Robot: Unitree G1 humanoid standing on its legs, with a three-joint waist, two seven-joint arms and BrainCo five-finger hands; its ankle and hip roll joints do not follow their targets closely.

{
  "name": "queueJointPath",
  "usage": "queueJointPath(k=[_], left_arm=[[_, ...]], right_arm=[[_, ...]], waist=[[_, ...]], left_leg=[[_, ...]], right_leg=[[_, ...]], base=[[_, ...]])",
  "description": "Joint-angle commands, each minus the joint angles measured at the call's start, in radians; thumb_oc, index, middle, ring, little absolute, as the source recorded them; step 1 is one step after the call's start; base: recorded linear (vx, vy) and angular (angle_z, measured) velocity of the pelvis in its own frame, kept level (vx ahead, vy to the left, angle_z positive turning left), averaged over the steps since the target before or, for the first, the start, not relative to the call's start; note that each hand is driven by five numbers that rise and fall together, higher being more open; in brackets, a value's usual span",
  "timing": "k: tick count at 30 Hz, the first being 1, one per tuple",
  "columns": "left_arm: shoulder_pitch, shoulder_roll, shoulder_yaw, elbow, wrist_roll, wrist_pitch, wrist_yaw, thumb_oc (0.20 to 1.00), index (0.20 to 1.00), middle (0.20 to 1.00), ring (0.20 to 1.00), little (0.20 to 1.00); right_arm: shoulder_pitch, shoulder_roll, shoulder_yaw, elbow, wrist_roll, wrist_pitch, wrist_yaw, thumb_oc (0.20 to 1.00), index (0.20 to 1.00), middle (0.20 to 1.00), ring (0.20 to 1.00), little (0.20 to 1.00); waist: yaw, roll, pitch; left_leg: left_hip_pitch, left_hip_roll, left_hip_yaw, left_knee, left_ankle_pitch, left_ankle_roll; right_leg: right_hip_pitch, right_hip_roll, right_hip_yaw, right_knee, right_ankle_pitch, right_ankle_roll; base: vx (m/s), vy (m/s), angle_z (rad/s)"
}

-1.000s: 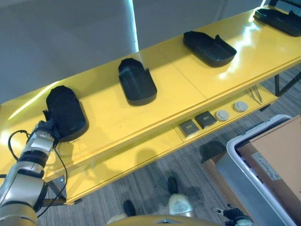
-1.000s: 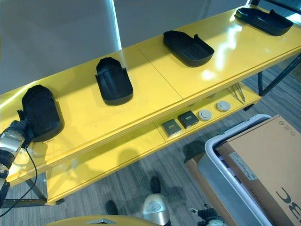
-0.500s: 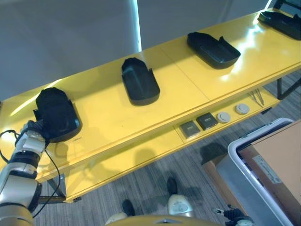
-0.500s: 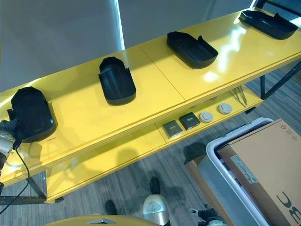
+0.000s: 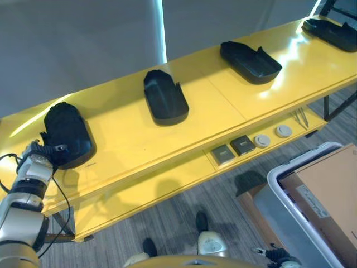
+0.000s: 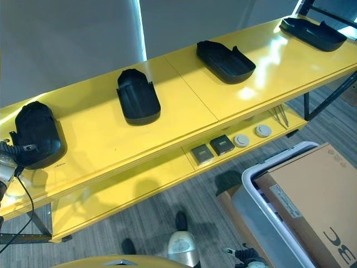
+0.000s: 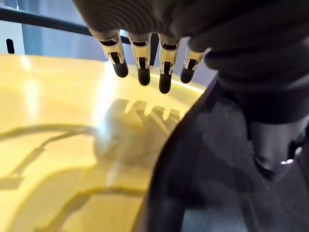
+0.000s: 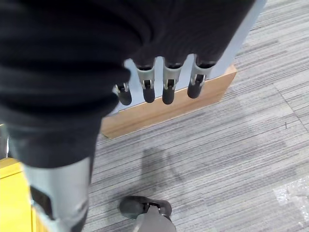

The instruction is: Move parts from the plastic box to the shelf.

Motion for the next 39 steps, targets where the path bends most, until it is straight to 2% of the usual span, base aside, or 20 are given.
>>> queueJointPath(k=[1,2,3,4,5,6,7,9,10,13,17,19,20,21,23,26,27,31,37,39], left_arm=[[-0.088,0.145,0.053,-0.075,0.001,-0.139,0.166,1.0,1.0,1.0,1.0,1.0],[-0.079,0.163,0.06,-0.122,-0.006,-0.165,0.184,1.0,1.0,1.0,1.0,1.0],[-0.041,0.21,0.094,-0.293,-0.064,-0.214,0.19,1.0,1.0,1.0,1.0,1.0],[-0.016,0.22,0.127,-0.37,-0.084,-0.231,0.177,1.0,1.0,1.0,1.0,1.0],[0.051,0.221,0.194,-0.535,-0.127,-0.287,0.12,1.0,1.0,1.0,1.0,1.0],[0.071,0.217,0.214,-0.585,-0.14,-0.282,0.107,1.0,1.0,1.0,1.0,1.0],[0.099,0.206,0.24,-0.643,-0.182,-0.304,0.081,1.0,1.0,1.0,1.0,1.0],[0.248,0.111,0.347,-0.909,-0.232,-0.307,-0.032,1.0,1.0,1.0,1.0,1.0],[0.278,0.088,0.365,-0.95,-0.263,-0.309,-0.061,1.0,1.0,1.0,1.0,1.0],[0.466,-0.08,0.43,-1.135,-0.403,-0.313,-0.262,1.0,1.0,1.0,1.0,1.0],[0.598,-0.173,0.425,-1.17,-0.454,-0.326,-0.404,1.0,1.0,1.0,1.0,1.0],[0.665,-0.21,0.391,-1.164,-0.549,-0.318,-0.477,0.746,0.746,0.746,0.746,0.746],[0.684,-0.221,0.383,-1.167,-0.555,-0.319,-0.503,0.545,0.545,0.545,0.545,0.545],[0.707,-0.237,0.369,-1.172,-0.579,-0.314,-0.531,0.498,0.498,0.498,0.498,0.498],[0.737,-0.257,0.347,-1.173,-0.67,-0.268,-0.533,0.2,0.2,0.2,0.2,0.2],[0.747,-0.258,0.33,-1.152,-0.659,-0.294,-0.51,0.2,0.2,0.2,0.2,0.2],[0.738,-0.25,0.316,-1.122,-0.637,-0.324,-0.503,0.2,0.2,0.2,0.2,0.2],[0.734,-0.252,0.308,-1.117,-0.67,-0.337,-0.51,0.2,0.2,0.2,0.2,0.2],[0.695,-0.274,0.293,-1.07,-0.655,-0.398,-0.429,0.2,0.2,0.2,0.2,0.2],[0.662,-0.282,0.281,-1.051,-0.637,-0.398,-0.403,0.2,0.2,0.2,0.2,0.2]], right_arm=[[0.016,-0.009,0.017,0.004,0.006,-0.029,-0.015,1.0,1.0,1.0,1.0,1.0],[0.019,-0.004,0.015,0.003,0.003,-0.03,-0.02,1.0,1.0,1.0,1.0,1.0],[0.027,0.01,0.011,-0.001,-0.009,-0.027,-0.03,1.0,1.0,1.0,1.0,1.0],[0.031,0.016,0.007,-0.004,-0.014,-0.025,-0.035,1.0,1.0,1.0,1.0,1.0],[0.039,0.031,-0.001,-0.017,-0.012,-0.015,-0.044,1.0,1.0,1.0,1.0,1.0],[0.04,0.035,-0.003,-0.019,-0.013,-0.012,-0.046,1.0,1.0,1.0,1.0,1.0],[0.042,0.042,-0.008,-0.023,-0.018,-0.011,-0.049,1.0,1.0,1.0,1.0,1.0],[0.05,0.074,-0.024,-0.04,-0.03,-0.001,-0.062,1.0,1.0,1.0,1.0,1.0],[0.052,0.08,-0.027,-0.044,-0.032,-0.001,-0.065,1.0,1.0,1.0,1.0,1.0],[0.074,0.124,-0.041,-0.081,-0.05,0.013,-0.083,1.0,1.0,1.0,1.0,1.0],[0.072,0.146,-0.03,-0.09,-0.055,0.022,-0.096,1.0,1.0,1.0,1.0,1.0],[0.058,0.142,-0.013,-0.054,-0.043,-0.007,-0.102,1.0,1.0,1.0,1.0,1.0],[0.056,0.139,-0.009,-0.049,-0.034,-0.01,-0.103,1.0,1.0,1.0,1.0,1.0],[0.054,0.137,-0.008,-0.033,-0.025,-0.024,-0.104,1.0,1.0,1.0,1.0,1.0],[0.051,0.129,-0.003,-0.029,-0.02,-0.022,-0.102,1.0,1.0,1.0,1.0,1.0],[0.05,0.124,0.007,-0.038,-0.023,-0.008,-0.101,1.0,1.0,1.0,1.0,1.0],[0.039,0.116,0.022,-0.017,-0.006,-0.016,-0.105,1.0,1.0,1.0,1.0,1.0],[0.038,0.109,0.02,0.004,0.001,-0.038,-0.104,1.0,1.0,1.0,1.0,1.0],[0.056,0.106,0.022,0.013,-0.024,-0.053,-0.097,1.0,1.0,1.0,1.0,1.0],[0.052,0.103,0.026,0.017,-0.024,-0.052,-0.093,1.0,1.0,1.0,1.0,1.0]], waist=[[0.015,0.008,-0.023],[0.022,0.008,-0.024],[0.044,0.007,-0.027],[0.053,0.005,-0.028],[0.074,0.002,-0.028],[0.078,0.001,-0.029],[0.086,0.0,-0.029],[0.117,-0.003,-0.031],[0.123,-0.004,-0.032],[0.159,-0.007,-0.039],[0.19,-0.011,-0.047],[0.213,-0.008,-0.045],[0.219,-0.008,-0.045],[0.227,-0.007,-0.044],[0.235,-0.006,-0.043],[0.236,-0.007,-0.046],[0.236,-0.008,-0.047],[0.233,-0.007,-0.045],[0.215,-0.013,-0.045],[0.207,-0.016,-0.046]], left_leg=[[-0.026,0.023,-0.055,0.056,-0.013,0.011],[-0.024,0.023,-0.058,0.055,-0.014,0.012],[-0.023,0.023,-0.067,0.055,-0.017,0.012],[-0.023,0.023,-0.072,0.054,-0.018,0.013],[-0.023,0.022,-0.084,0.055,-0.021,0.012],[-0.023,0.021,-0.086,0.055,-0.021,0.012],[-0.024,0.021,-0.09,0.055,-0.022,0.012],[-0.021,0.018,-0.111,0.05,-0.023,0.011],[-0.021,0.017,-0.114,0.05,-0.023,0.011],[-0.02,0.013,-0.134,0.046,-0.02,0.009],[-0.025,0.013,-0.142,0.045,-0.015,0.009],[-0.032,0.012,-0.149,0.049,-0.011,0.01],[-0.035,0.01,-0.152,0.051,-0.012,0.01],[-0.037,0.009,-0.156,0.052,-0.01,0.01],[-0.041,0.007,-0.16,0.054,-0.008,0.011],[-0.041,0.006,-0.159,0.056,-0.009,0.012],[-0.043,0.007,-0.158,0.057,-0.007,0.014],[-0.047,0.006,-0.158,0.057,-0.006,0.015],[-0.044,0.006,-0.147,0.052,-0.008,0.016],[-0.042,0.009,-0.142,0.052,-0.009,0.015]], right_leg=[[0.051,-0.035,0.032,0.061,-0.104,0.074],[0.055,-0.036,0.029,0.059,-0.104,0.073],[0.064,-0.039,0.017,0.054,-0.103,0.074],[0.069,-0.041,0.013,0.051,-0.102,0.074],[0.079,-0.044,0.001,0.045,-0.101,0.075],[0.081,-0.044,-0.002,0.044,-0.101,0.075],[0.084,-0.045,-0.007,0.042,-0.101,0.075],[0.1,-0.049,-0.027,0.032,-0.099,0.078],[0.102,-0.05,-0.031,0.03,-0.098,0.078],[0.118,-0.055,-0.055,0.02,-0.091,0.083],[0.122,-0.056,-0.069,0.018,-0.086,0.083],[0.122,-0.057,-0.076,0.019,-0.082,0.081],[0.123,-0.057,-0.08,0.018,-0.081,0.081],[0.123,-0.058,-0.083,0.019,-0.079,0.081],[0.123,-0.059,-0.089,0.019,-0.077,0.082],[0.122,-0.061,-0.091,0.021,-0.077,0.083],[0.118,-0.061,-0.089,0.026,-0.077,0.081],[0.11,-0.062,-0.085,0.032,-0.077,0.081],[0.106,-0.063,-0.079,0.031,-0.076,0.083],[0.104,-0.063,-0.074,0.032,-0.076,0.081]], base=[[-0.01,-0.019,0.04],[-0.02,-0.032,0.05],[-0.01,-0.035,0.06],[-0.02,-0.053,0.22],[-0.01,-0.039,0.28],[-0.02,-0.035,0.29],[-0.01,-0.022,0.27],[-0.01,-0.029,0.2],[0.0,-0.027,0.06],[0.0,-0.027,0.17],[0.0,-0.026,0.16],[-0.03,-0.008,0.1],[-0.02,-0.001,0.07],[-0.02,0.001,0.07],[-0.01,0.005,0.05],[0.0,0.002,0.01],[0.0,0.0,0.0],[0.0,0.008,0.0],[0.0,0.0,0.0],[0.0,0.0,0.0]])
